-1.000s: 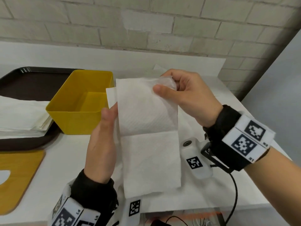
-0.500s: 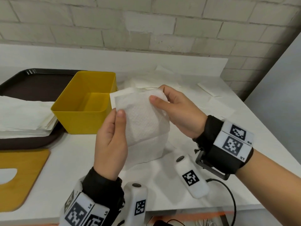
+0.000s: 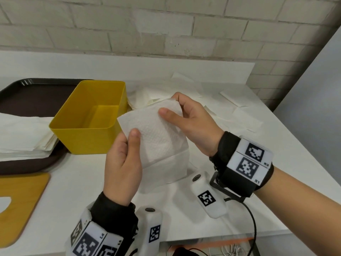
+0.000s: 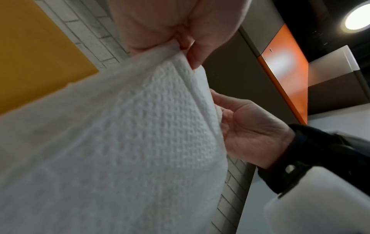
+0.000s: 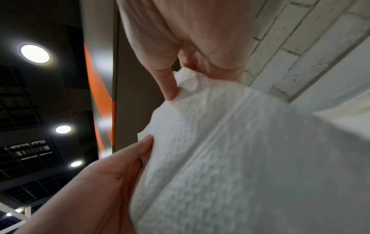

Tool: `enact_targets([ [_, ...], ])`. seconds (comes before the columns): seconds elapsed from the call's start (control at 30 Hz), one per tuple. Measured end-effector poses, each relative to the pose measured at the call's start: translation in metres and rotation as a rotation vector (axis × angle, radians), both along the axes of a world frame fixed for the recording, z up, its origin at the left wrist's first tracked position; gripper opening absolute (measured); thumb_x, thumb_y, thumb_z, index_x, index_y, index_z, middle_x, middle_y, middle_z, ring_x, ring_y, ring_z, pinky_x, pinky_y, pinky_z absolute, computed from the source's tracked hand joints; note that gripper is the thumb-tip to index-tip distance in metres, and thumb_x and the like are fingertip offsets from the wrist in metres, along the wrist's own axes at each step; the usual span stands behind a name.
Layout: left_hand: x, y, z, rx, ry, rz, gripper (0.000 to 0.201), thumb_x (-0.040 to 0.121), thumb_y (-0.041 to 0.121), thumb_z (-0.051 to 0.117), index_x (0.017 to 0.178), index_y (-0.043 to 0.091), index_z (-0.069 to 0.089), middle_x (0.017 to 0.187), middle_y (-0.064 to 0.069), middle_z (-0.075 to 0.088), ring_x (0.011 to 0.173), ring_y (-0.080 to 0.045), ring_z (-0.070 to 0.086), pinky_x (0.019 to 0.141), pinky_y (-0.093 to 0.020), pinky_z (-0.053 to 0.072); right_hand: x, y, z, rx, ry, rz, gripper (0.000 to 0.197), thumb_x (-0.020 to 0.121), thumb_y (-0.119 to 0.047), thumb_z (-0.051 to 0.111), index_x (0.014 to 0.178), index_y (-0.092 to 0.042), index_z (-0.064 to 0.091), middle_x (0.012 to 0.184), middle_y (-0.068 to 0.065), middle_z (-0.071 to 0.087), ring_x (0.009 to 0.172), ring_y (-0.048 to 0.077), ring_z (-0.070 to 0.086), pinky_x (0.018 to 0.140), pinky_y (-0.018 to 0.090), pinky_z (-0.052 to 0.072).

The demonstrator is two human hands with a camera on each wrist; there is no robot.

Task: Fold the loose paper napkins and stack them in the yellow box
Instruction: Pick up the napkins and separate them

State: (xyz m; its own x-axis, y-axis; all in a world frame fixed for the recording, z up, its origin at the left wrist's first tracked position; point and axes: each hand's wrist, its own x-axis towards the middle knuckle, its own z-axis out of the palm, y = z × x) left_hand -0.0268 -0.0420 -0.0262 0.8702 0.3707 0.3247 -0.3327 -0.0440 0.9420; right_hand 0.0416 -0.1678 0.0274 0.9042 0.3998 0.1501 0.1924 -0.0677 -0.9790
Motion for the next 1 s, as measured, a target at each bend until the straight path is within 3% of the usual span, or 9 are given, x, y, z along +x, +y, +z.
enact_targets([
  [0.1, -0.001, -0.001, 0.001, 0.004, 0.008, 0.0, 0.019, 0.088, 0.042, 0.044, 0.082, 0.029, 0.057, 0.078, 0.015, 0.064, 0.078, 0.005, 0.057, 0.068, -0.013, 0.045, 0.002, 0.003, -0.001, -0.006, -0.001, -0.036, 0.018, 0.082, -0.024, 0.061, 0.074, -0.016, 0.048, 0.081, 0.011, 0.05, 0.077, 0.024, 0.047, 0.072, 0.041, 0.039],
  [0.33, 0.001, -0.001, 0.001, 0.012, -0.027, -0.033, 0.021, 0.081, 0.029, 0.059, 0.102, 0.033, 0.058, 0.095, 0.03, 0.067, 0.096, 0.006, 0.062, 0.074, -0.008, 0.048, 0.003, 0.009, -0.003, -0.019, 0.038, -0.058, 0.014, 0.09, -0.015, 0.058, 0.078, -0.017, 0.05, 0.085, 0.007, 0.059, 0.082, 0.025, 0.058, 0.082, 0.047, 0.049],
  [0.4, 0.002, 0.003, -0.001, 0.06, -0.033, 0.003, 0.024, 0.083, 0.026, 0.065, 0.105, 0.034, 0.057, 0.099, 0.027, 0.067, 0.098, 0.003, 0.062, 0.08, -0.014, 0.05, 0.004, 0.011, -0.004, -0.049, 0.019, -0.058, 0.014, 0.089, -0.015, 0.059, 0.078, -0.017, 0.05, 0.088, 0.01, 0.059, 0.083, 0.025, 0.058, 0.081, 0.047, 0.05],
  [0.5, 0.002, 0.014, -0.003, 0.127, -0.069, 0.066, 0.039, 0.083, 0.019, 0.056, 0.118, 0.034, 0.048, 0.121, 0.009, 0.06, 0.11, -0.011, 0.059, 0.093, -0.035, 0.05, 0.016, 0.003, -0.002, -0.086, -0.017, -0.077, 0.018, 0.089, -0.014, 0.058, 0.078, -0.018, 0.044, 0.08, 0.002, 0.052, 0.068, 0.016, 0.054, 0.062, 0.03, 0.047],
  [0.57, 0.001, 0.023, -0.002, 0.132, -0.1, 0.074, 0.057, 0.084, 0.014, 0.056, 0.13, 0.039, 0.035, 0.14, -0.003, 0.046, 0.114, -0.018, 0.058, 0.093, -0.039, 0.051, 0.032, -0.009, -0.002, -0.258, -0.084, -0.093, 0.017, 0.089, -0.015, 0.058, 0.085, -0.017, 0.042, 0.079, -0.002, 0.05, 0.062, 0.013, 0.053, 0.058, 0.023, 0.044],
  [0.63, 0.0, 0.03, -0.001, 0.165, -0.112, 0.095, 0.062, 0.086, 0.008, 0.056, 0.13, 0.043, 0.031, 0.143, 0.001, 0.041, 0.117, -0.016, 0.057, 0.094, -0.037, 0.05, 0.046, -0.02, -0.01, -0.702, -0.239, -0.051, 0.018, 0.089, -0.024, 0.059, 0.094, -0.016, 0.043, 0.088, -0.002, 0.053, 0.068, 0.012, 0.051, 0.067, 0.023, 0.044],
  [0.73, -0.002, 0.037, -0.002, 0.343, -0.077, 0.189, 0.049, 0.091, -0.001, 0.052, 0.119, 0.04, 0.046, 0.121, 0.038, 0.048, 0.121, 0.007, 0.045, 0.104, -0.019, 0.038, 0.055, -0.022, -0.032, -1.322, -0.302, 0.156, 0.032, 0.086, -0.04, 0.059, 0.104, -0.015, 0.05, 0.11, 0.003, 0.049, 0.089, 0.02, 0.051, 0.076, 0.03, 0.041],
  [0.83, -0.006, 0.039, -0.004, 0.366, 0.02, 0.201, 0.043, 0.095, 0.0, 0.043, 0.099, 0.04, 0.057, 0.093, 0.055, 0.05, 0.1, 0.03, 0.043, 0.085, 0.006, 0.031, 0.054, -0.014, -0.049, -1.47, -0.249, 0.29, 0.05, 0.08, -0.051, 0.062, 0.113, -0.016, 0.047, 0.115, 0.004, 0.043, 0.096, 0.025, 0.05, 0.074, 0.033, 0.04],
  [1.0, -0.009, 0.039, -0.005, 0.28, 0.07, 0.219, 0.04, 0.096, 0.001, 0.041, 0.095, 0.037, 0.061, 0.1, 0.032, 0.053, 0.093, 0.03, 0.045, 0.086, 0.003, 0.036, 0.046, 0.001, -0.064, -1.557, -0.393, 0.243, 0.044, 0.09, -0.042, 0.051, 0.121, -0.013, 0.041, 0.122, 0.007, 0.04, 0.101, 0.026, 0.045, 0.076, 0.033, 0.034],
])
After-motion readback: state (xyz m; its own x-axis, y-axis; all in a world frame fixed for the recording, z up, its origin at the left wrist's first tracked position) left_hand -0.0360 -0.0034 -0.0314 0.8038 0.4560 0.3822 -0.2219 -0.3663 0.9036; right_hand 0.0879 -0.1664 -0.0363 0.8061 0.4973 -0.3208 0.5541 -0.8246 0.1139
